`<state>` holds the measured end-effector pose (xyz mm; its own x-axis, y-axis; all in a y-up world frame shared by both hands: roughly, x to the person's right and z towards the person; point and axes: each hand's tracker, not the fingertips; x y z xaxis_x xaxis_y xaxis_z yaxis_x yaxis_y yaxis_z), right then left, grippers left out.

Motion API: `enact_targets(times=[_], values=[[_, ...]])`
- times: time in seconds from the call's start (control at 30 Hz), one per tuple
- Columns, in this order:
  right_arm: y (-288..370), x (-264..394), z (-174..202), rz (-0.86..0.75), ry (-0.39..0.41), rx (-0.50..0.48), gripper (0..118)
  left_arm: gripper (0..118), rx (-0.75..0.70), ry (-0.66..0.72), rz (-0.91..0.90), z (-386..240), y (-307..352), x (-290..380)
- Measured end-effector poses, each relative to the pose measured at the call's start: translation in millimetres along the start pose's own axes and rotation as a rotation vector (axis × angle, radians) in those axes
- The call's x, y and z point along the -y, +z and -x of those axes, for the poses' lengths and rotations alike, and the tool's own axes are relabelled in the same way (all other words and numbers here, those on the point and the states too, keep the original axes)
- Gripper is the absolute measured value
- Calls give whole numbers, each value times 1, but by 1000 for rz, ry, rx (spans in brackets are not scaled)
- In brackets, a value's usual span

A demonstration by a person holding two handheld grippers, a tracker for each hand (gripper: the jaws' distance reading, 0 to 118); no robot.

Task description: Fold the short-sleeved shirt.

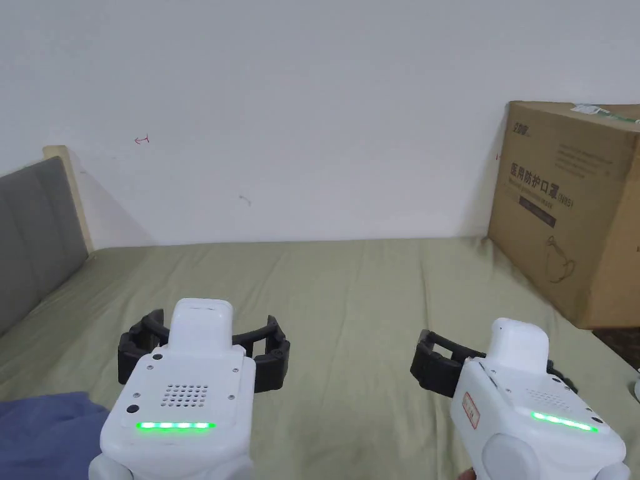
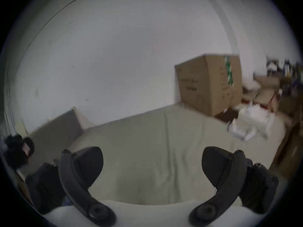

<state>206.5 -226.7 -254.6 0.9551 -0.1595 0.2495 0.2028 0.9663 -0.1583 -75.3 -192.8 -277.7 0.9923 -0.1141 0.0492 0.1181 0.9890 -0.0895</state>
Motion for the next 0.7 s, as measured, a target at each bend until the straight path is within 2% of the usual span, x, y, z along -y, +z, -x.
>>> enact_targets(times=[0.07, 0.17, 0.23, 0.3, 0.33, 0.37, 0.4, 0.43, 0.47, 0.5, 0.57, 0.7], values=[[15, -15, 14, -140, 79, 52, 118, 114, -7, 65, 1, 5, 2, -2], [25, -31, 20, -250, 123, 95, 118, 113, 3, 118, 66, 13, 2, -13], [29, -37, 30, -229, 213, 155, 118, 107, 25, 135, 121, 19, 1, -17], [32, -29, 34, -193, 332, 181, 118, 84, 30, 150, 59, 22, 7, -12], [31, -23, 33, -210, 341, 165, 118, 66, 20, 139, 49, 22, 9, -10], [31, -19, 32, -200, 323, 146, 115, 36, -11, 133, 47, 20, 10, -9], [31, -18, 31, -144, 282, 120, 106, 12, -35, 125, 50, 20, 10, -7], [31, -18, 28, -114, 236, 74, 79, 3, -44, 127, 50, 20, 10, -5], [30, -17, 27, -93, 200, 42, 18, 2, -54, 136, 43, 20, 11, -3], [29, -16, 28, -104, 201, 71, 3, 0, -53, 136, 39, 20, 12, -2], [27, -16, 28, -117, 200, 118, 3, 0, -12, 149, 45, 23, 12, -3], [26, -26, 23, -98, 144, 55, 3, 0, -25, 101, 39, 20, 11, -4]])
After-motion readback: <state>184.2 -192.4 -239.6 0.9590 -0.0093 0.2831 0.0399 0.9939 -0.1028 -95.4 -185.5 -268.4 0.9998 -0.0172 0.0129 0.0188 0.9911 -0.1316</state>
